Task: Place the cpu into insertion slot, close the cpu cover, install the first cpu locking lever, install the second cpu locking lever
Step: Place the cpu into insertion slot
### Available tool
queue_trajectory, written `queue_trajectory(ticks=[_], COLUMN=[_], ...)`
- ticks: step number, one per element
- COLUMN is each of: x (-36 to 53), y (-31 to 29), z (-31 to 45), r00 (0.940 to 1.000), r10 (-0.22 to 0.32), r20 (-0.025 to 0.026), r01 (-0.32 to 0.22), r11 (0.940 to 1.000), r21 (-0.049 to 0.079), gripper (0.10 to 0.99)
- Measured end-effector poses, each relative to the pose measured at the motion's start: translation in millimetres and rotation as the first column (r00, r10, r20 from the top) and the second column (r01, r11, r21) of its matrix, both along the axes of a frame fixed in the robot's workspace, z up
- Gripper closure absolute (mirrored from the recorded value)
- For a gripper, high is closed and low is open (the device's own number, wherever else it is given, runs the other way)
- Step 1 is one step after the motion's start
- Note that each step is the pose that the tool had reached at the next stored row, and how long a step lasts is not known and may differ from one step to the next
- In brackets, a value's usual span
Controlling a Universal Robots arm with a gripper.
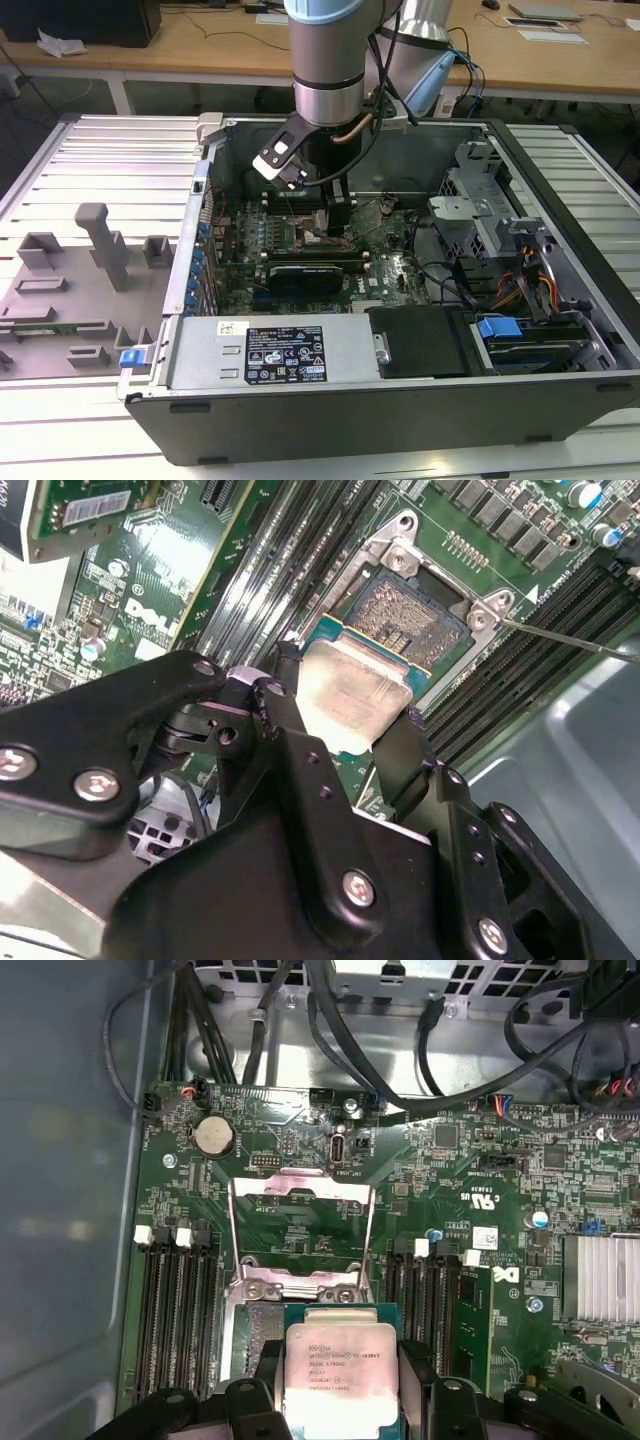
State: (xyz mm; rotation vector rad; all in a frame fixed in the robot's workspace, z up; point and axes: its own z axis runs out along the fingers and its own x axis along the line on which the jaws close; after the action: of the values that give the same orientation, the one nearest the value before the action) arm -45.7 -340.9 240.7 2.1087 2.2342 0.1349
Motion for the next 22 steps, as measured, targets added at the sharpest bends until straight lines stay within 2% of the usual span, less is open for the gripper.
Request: queue_trajectory(ticks=[7, 13, 22], x=[0.0, 0.0, -6.0], y=[1.4, 6.9, 12.1], z=[-0.5, -2.1, -10.8], r00=[1.0000, 0.9998, 0.9992], r10=[-0.007, -0.021, -0.040], r20=[0.0001, 0.0002, 0.0002], r01=[0.007, 0.021, 0.040], r11=[1.0000, 0.9997, 0.9991], r21=[-0.004, -0.013, -0.014], gripper=[0.545, 0.545, 0.545])
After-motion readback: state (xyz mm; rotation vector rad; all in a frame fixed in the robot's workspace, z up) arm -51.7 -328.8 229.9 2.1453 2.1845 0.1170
